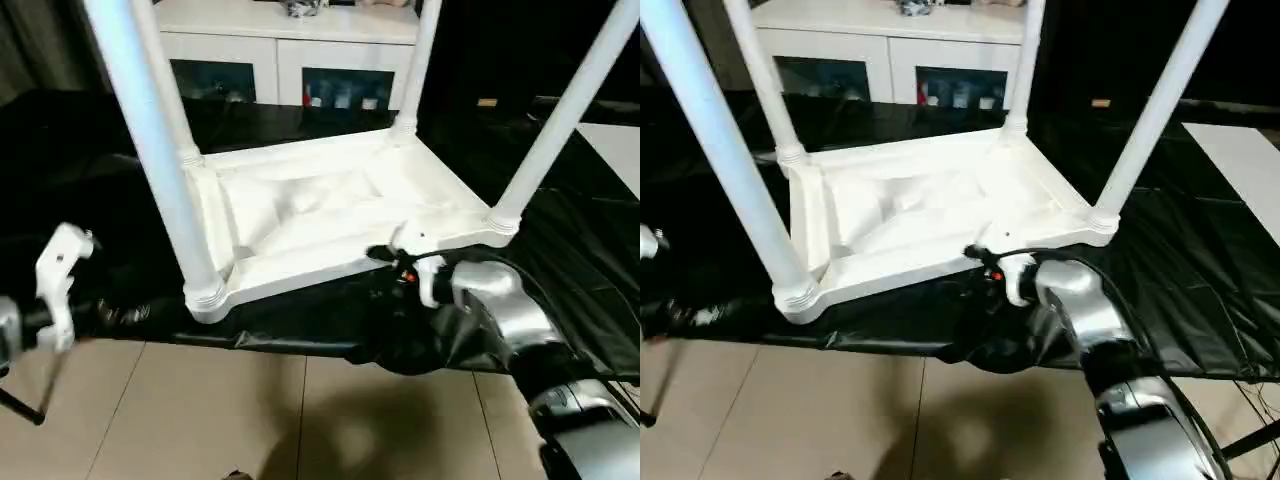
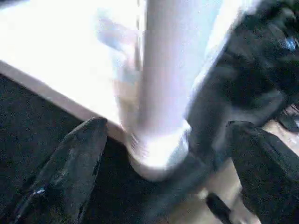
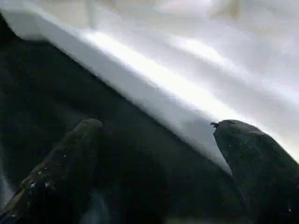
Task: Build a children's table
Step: Rotate table base
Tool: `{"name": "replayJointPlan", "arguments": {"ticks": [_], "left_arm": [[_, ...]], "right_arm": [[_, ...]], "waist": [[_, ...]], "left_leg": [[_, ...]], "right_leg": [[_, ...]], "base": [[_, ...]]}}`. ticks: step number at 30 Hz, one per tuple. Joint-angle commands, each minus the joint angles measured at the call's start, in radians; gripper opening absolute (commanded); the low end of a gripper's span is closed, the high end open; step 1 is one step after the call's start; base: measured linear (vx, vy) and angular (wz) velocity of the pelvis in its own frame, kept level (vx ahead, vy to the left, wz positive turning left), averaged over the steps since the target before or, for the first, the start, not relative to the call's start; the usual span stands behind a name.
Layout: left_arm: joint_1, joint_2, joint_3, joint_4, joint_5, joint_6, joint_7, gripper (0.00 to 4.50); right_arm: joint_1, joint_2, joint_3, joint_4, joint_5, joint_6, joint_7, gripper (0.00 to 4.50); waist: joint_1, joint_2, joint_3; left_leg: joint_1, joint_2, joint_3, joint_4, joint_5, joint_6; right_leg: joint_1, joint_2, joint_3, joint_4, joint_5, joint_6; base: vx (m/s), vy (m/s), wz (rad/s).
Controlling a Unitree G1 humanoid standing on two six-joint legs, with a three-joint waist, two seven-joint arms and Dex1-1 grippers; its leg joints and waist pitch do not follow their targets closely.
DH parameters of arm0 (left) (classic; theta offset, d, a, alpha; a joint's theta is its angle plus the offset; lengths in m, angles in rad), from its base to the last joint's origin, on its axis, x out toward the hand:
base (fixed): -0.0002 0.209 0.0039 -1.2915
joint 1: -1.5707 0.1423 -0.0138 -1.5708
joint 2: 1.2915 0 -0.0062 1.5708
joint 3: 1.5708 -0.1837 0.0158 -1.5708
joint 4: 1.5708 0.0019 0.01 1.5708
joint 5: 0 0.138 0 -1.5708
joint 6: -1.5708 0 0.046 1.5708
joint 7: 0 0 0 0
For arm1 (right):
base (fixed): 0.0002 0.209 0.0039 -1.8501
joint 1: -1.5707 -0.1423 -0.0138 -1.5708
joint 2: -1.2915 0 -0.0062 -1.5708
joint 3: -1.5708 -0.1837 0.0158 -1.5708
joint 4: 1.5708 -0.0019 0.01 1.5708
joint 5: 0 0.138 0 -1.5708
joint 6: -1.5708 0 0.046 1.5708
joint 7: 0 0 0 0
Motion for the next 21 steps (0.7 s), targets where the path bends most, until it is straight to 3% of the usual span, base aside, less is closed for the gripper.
{"name": "replayJointPlan", "arguments": {"ticks": [1, 6, 12, 16, 21], "left_arm": [[-0.023, -0.023, -0.017, 0.026, 0.014, -0.041, 0.027, 4.47], [-0.098, -0.079, -0.045, 0.100, 0.044, -0.106, 0.066, 4.47], [-0.149, -0.151, -0.048, 0.092, -0.022, -0.109, 0.046, 4.47], [-0.163, -0.184, -0.061, 0.030, -0.096, -0.053, 0.015, 4.47], [-0.154, -0.182, -0.113, -0.087, -0.193, 0.061, -0.061, 4.47]], "right_arm": [[0.015, -0.019, -0.014, -0.047, -0.007, 0.023, 0.000, 4.16], [0.036, -0.059, -0.049, -0.080, -0.018, 0.074, -0.090, 4.16], [-0.019, -0.047, -0.111, 0.055, -0.070, 0.087, -0.347, 4.16], [-0.044, -0.026, -0.115, 0.121, -0.093, 0.092, -0.463, 4.16], [-0.095, 0.031, -0.108, 0.248, -0.120, 0.025, -0.588, 4.16]], "waist": [[0.000, 0.018, -0.064], [-0.005, 0.019, -0.067], [-0.008, 0.016, -0.069], [-0.008, 0.016, -0.069], [-0.011, 0.018, -0.066]], "left_leg": [[0.018, 0.002, 0.004, -0.087, -0.337, -0.013], [0.016, 0.001, 0.005, -0.082, -0.295, -0.002], [0.016, -0.001, 0.009, -0.078, -0.267, -0.014], [0.019, 0.000, 0.011, -0.078, -0.274, -0.019], [0.020, 0.000, 0.012, -0.080, -0.303, -0.024]], "right_leg": [[0.039, -0.022, 0.023, -0.076, -0.287, -0.199], [0.044, -0.020, 0.020, -0.070, -0.225, -0.219], [0.043, -0.021, 0.020, -0.068, -0.209, -0.238], [0.043, -0.020, 0.019, -0.067, -0.203, -0.240], [0.040, -0.018, 0.018, -0.067, -0.225, -0.241]], "base": [[0.000, 0.000, 0.00], [0.000, 0.000, 0.00], [0.000, 0.000, 0.00], [0.000, 0.000, 0.00], [0.000, 0.000, 0.00]]}}
